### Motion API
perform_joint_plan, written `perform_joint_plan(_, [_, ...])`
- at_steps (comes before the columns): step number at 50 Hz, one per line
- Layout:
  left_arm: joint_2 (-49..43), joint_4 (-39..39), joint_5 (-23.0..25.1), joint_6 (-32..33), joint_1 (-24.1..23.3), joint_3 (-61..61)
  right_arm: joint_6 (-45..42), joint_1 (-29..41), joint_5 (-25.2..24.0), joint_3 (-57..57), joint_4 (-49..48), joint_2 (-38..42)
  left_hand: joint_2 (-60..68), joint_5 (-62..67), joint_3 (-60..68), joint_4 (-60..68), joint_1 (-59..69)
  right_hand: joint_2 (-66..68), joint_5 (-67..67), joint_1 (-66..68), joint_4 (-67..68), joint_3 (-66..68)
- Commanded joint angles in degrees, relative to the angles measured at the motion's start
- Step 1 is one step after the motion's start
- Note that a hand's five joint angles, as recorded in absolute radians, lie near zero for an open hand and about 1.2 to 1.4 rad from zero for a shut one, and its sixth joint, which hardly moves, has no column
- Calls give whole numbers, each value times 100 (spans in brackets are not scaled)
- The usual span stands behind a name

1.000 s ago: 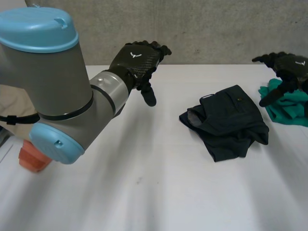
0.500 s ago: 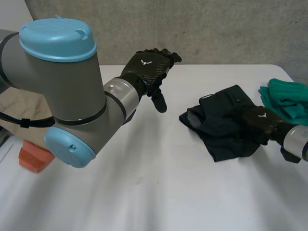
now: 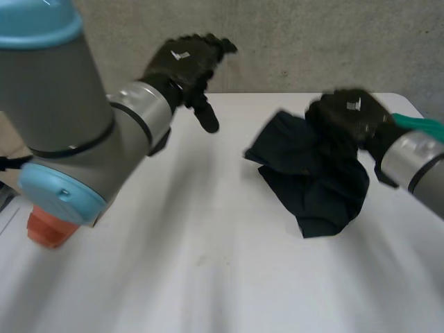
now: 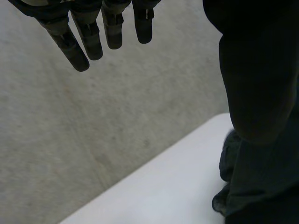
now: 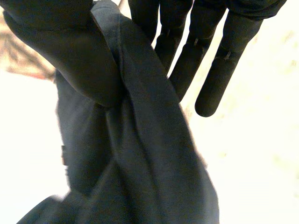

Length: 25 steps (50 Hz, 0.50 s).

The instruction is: Fold the laundry.

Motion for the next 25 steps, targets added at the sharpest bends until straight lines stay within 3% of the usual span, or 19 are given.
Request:
perform_joint_plan(1, [826, 74, -179, -242, 510, -95, 2326, 220, 719, -1376, 68, -591, -128, -289, -171, -137, -67, 1386, 1427, 1683, 1159, 1229])
perform_joint_plan(6, [1248, 284, -170, -391, 835, -297, 3381, 202, 895, -2175, 340, -460, -128, -289, -171, -137, -67, 1386, 1427, 1683, 1159, 1229])
perform_joint_plan(11, [1346, 399, -109, -462, 1073, -481, 3576, 45, 1369, -2327, 561, -231, -128, -289, -171, -137, -67, 1386, 1427, 1683, 1159, 1229])
perform_joint_plan(16, [1319, 390, -12, -506, 1187, -806, 3278, -244, 1642, -1644, 596, 155, -128, -289, -171, -137, -67, 1386, 1427, 1683, 1159, 1229])
perform_joint_plan(23, [1117, 434, 260, -453, 1152, -1255, 2197, -1018, 1590, -367, 315, 595, -128, -289, -171, -137, -67, 1350, 1391, 1647, 1123, 1193])
perform_joint_plan(24, [1030, 426, 322, -435, 1126, -1334, 1830, -1132, 1573, -236, 254, 700, -128, -289, -171, -137, -67, -1814, -1773, -1517, -2041, -1971])
perform_joint_plan(25, [977, 426, 340, -418, 1100, -1360, 1644, -1186, 1564, -200, 227, 744, -128, -289, -171, -137, -67, -3661, -3620, -3364, -3888, -3818])
